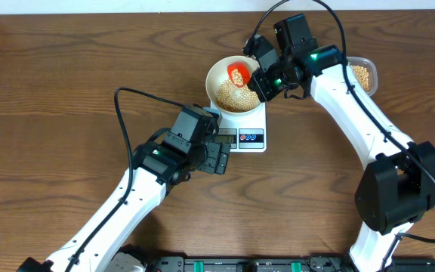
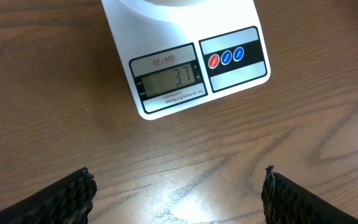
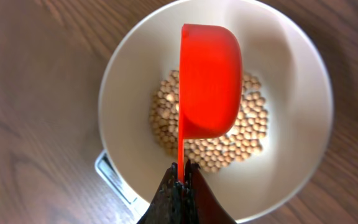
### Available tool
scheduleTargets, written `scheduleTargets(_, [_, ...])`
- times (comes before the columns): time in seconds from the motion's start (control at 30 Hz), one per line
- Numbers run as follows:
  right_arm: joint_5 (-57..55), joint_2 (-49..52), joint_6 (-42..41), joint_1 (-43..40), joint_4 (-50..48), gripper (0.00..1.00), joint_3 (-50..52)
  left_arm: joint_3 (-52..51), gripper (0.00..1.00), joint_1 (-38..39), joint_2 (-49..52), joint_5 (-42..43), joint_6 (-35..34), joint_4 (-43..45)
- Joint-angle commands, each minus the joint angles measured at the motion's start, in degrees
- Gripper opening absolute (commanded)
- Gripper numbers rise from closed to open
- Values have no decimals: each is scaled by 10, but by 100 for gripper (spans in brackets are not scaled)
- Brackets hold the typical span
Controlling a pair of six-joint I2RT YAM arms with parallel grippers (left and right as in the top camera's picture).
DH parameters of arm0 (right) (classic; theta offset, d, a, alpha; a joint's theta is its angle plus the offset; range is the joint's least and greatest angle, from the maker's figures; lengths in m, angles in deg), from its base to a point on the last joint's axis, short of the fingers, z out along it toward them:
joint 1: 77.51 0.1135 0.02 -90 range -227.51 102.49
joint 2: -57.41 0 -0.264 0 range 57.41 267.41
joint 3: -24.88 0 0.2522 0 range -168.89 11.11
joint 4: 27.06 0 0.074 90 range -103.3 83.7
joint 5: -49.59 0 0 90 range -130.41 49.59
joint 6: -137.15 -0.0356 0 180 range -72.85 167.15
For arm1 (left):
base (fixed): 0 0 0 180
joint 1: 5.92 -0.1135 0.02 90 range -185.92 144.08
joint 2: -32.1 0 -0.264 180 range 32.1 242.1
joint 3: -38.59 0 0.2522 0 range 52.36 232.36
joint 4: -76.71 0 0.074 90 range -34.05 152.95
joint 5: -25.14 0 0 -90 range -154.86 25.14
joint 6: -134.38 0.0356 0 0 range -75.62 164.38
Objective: Scoop item into bowl and weigh 50g on scale
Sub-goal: 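Hold the red scoop tilted over the white bowl, shaking beans out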
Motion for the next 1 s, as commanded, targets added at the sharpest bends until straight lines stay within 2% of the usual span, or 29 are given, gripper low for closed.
scheduleTargets(0.0, [57,-12,-20,-16,0,1,-12,-1,88,1,3,-10,1,1])
scheduleTargets(0.97, [80,-12,-23,-30,3,1,-12,-1,88,1,3,-10,1,1])
